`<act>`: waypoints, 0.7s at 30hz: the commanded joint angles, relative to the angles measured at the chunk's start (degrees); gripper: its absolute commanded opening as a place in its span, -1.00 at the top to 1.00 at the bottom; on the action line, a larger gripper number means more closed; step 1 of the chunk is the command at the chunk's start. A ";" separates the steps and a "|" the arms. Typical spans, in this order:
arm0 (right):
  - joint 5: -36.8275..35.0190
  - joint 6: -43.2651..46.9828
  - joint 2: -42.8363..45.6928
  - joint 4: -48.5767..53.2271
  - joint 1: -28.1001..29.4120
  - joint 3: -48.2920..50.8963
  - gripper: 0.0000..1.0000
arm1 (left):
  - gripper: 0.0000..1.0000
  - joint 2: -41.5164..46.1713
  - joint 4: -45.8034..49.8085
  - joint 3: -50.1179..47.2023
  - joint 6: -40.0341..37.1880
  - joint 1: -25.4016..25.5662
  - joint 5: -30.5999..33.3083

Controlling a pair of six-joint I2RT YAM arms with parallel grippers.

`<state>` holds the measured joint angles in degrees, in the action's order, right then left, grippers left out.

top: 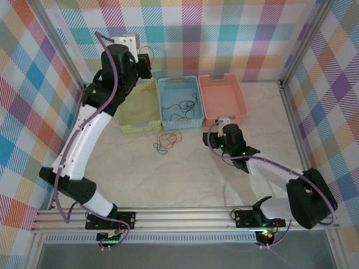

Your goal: Untangle the cables

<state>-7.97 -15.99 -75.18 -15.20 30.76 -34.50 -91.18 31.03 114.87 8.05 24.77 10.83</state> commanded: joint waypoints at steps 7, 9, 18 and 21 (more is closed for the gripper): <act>2.14 -2.49 -8.52 -4.79 0.09 -1.43 -0.19 | 1.00 -8.75 7.80 20.86 1.33 -6.13 -1.96; 3.27 -2.39 -8.83 -5.18 0.17 -1.48 -0.19 | 1.00 -9.87 8.42 24.76 1.18 -6.32 -2.63; 7.50 -1.56 -9.26 -8.58 0.26 -0.88 -0.18 | 1.00 -6.69 1.52 29.50 6.14 -6.52 -14.66; 11.99 -0.33 -9.74 -12.19 0.42 -0.27 -0.20 | 1.00 -5.09 -0.16 30.37 8.27 -6.49 -17.13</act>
<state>-1.21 -17.32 -83.96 -21.63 30.76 -34.87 -99.11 35.11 143.20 12.97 18.55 -1.72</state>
